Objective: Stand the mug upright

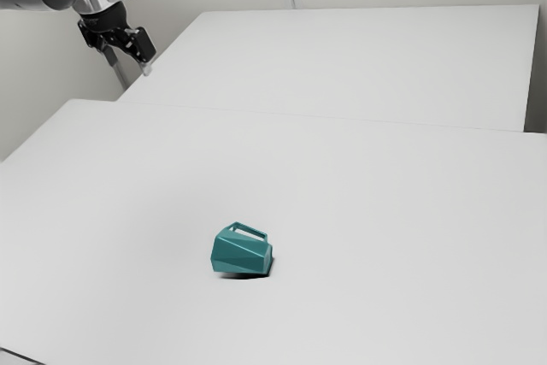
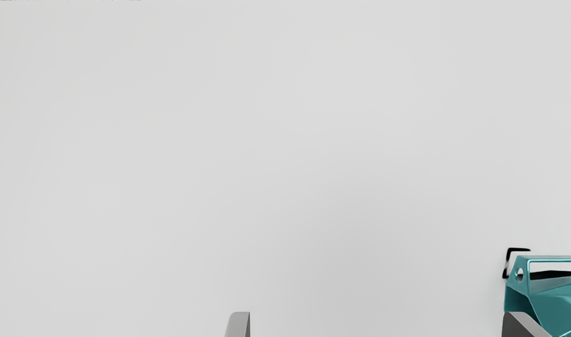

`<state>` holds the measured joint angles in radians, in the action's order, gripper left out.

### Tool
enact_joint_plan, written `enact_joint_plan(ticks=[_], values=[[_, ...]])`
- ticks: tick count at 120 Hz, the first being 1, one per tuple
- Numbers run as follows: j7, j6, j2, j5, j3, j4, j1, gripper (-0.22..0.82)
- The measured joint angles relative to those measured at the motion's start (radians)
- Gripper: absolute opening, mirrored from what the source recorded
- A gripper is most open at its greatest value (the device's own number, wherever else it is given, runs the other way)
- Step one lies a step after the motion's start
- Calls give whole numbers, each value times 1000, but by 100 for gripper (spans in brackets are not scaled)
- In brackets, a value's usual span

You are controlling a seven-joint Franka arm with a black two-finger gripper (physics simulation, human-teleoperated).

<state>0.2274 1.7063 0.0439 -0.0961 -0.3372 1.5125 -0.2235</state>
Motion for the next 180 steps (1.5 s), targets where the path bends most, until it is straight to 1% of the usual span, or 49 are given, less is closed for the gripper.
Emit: enact_joint_plan(ticks=[36,64,78,90,102,124,147,168,180], values=[[16,16,-25,2,-2,50,-2,59],[10,123,-123,26,-14,256,-8,59],[-10,207,-192,61,-32,407,9,59],[-21,264,-231,130,-62,500,10,59],[-27,312,-270,186,-75,590,9,59],[-11,373,-297,280,-101,686,8,59],[66,409,-302,434,-143,759,7,59],[189,414,-295,578,-218,812,-12,59],[270,405,-283,650,-237,831,-25,59]])
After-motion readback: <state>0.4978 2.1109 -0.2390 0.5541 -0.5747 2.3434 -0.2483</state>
